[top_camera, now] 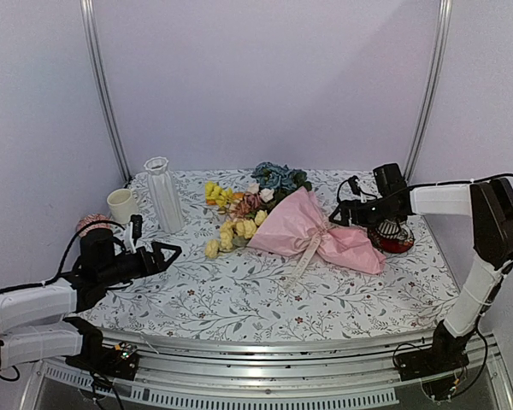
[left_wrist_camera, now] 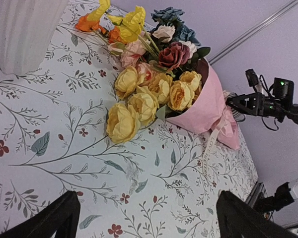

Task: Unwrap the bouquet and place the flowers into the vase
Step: Adjust the tied bouquet at the center of the board.

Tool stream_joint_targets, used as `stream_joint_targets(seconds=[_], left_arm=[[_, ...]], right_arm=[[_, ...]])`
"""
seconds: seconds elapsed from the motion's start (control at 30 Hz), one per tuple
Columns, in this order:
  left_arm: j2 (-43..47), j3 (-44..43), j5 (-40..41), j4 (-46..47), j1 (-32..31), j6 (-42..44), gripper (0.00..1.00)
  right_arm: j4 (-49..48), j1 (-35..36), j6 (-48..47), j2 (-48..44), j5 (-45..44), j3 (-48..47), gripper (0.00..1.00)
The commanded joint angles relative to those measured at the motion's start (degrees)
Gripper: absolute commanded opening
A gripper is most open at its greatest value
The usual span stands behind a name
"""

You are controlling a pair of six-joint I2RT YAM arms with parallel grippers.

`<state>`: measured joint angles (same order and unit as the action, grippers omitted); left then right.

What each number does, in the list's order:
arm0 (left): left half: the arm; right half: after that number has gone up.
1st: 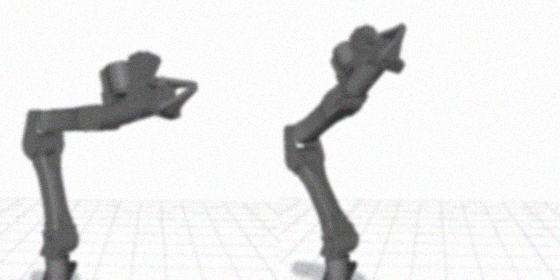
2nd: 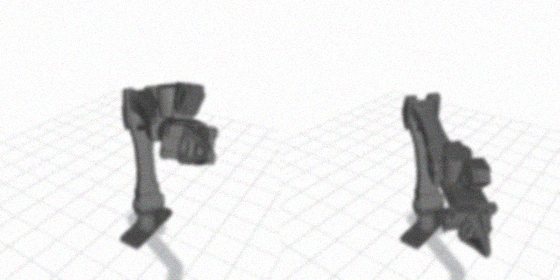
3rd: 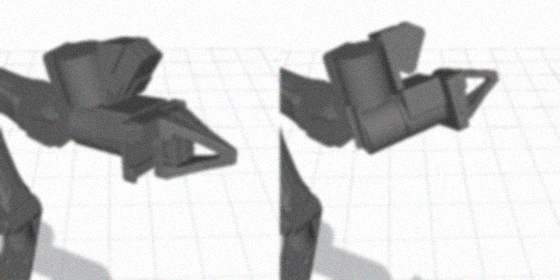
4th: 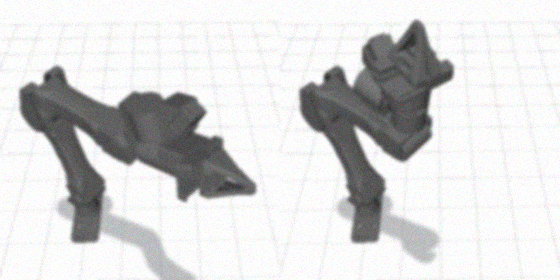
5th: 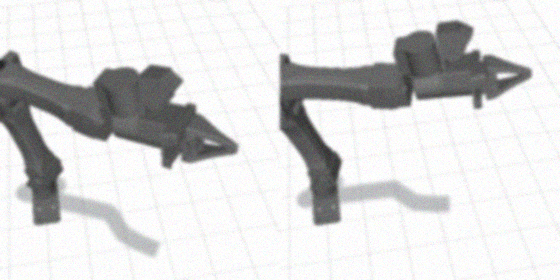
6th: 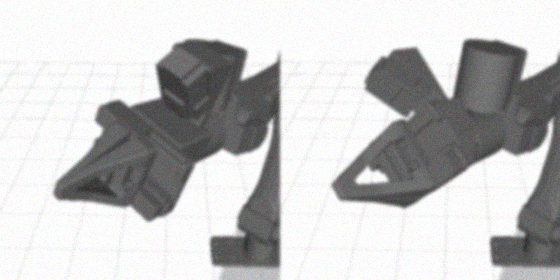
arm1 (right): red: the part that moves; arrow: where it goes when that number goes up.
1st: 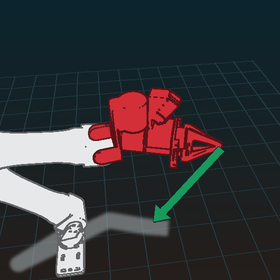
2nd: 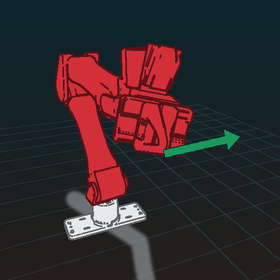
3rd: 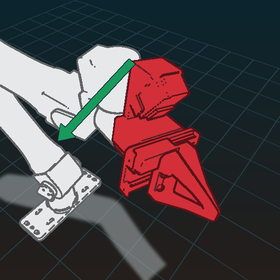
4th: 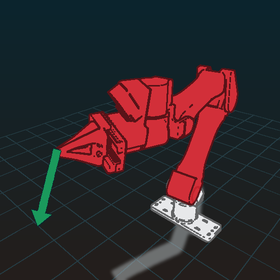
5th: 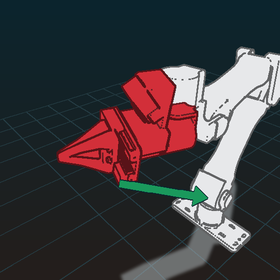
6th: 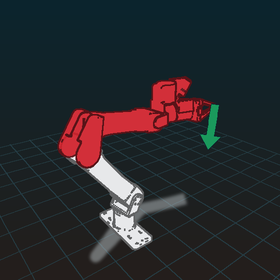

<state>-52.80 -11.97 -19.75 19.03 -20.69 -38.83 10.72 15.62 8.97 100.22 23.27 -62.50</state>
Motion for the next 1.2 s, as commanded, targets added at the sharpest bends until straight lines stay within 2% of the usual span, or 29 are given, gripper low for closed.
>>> stream_joint_targets(seconds=[0.0, 0.1, 0.23, 0.43, 0.67, 0.8, 0.97, 1.03, 1.17], left_arm=[[1.2, -1.4, 0.2, -0.2, -1.2, 1.5, 0.98], [1.9, -1.4, 0.6, -1.0, -1.2, 1.9, 0.98], [2.6, -1.3, 0.9, -1.6, -1.3, 2.0, 0.98], [2.9, -1.5, 0.9, -1.7, -1.5, 2.0, 0.98], [1.7, -1.5, 0.6, -0.5, -2.0, 2.0, 0.98], [-0.6, -1.7, -0.2, 1.6, -3.2, 1.9, 0.98], [-3.5, -3.1, 0.3, 2.8, -7.0, 3.3, 0.98], [-4.9, -4.0, 1.2, 2.8, -8.9, 4.6, 0.98], [-8.5, -7.0, 3.9, 2.4, -14.4, 8.5, 0.98]], right_arm=[[0.9, -1.8, 0.9, 3.4, 2.1, -3.2, 0.99], [0.6, -3.4, 1.6, 4.8, 3.6, -3.5, 0.99], [0.4, -3.6, -0.6, 7.7, 15.3, -4.2, 0.99], [-0.8, -3.4, 0.3, 10.6, 18.1, -2.9, 0.99], [-3.6, 0.2, 1.4, 7.7, 21.1, 3.8, 0.99], [-8.7, 5.4, 5.1, 4.9, 25.3, 9.3, 0.99], [-9.1, 13.6, 6.3, -0.5, 26.2, 11.5, 0.99], [-8.5, 14.1, 6.0, -2.9, 25.1, 12.1, 0.99], [-4.4, 13.0, 2.7, -5.9, 17.2, 11.3, 0.99]])
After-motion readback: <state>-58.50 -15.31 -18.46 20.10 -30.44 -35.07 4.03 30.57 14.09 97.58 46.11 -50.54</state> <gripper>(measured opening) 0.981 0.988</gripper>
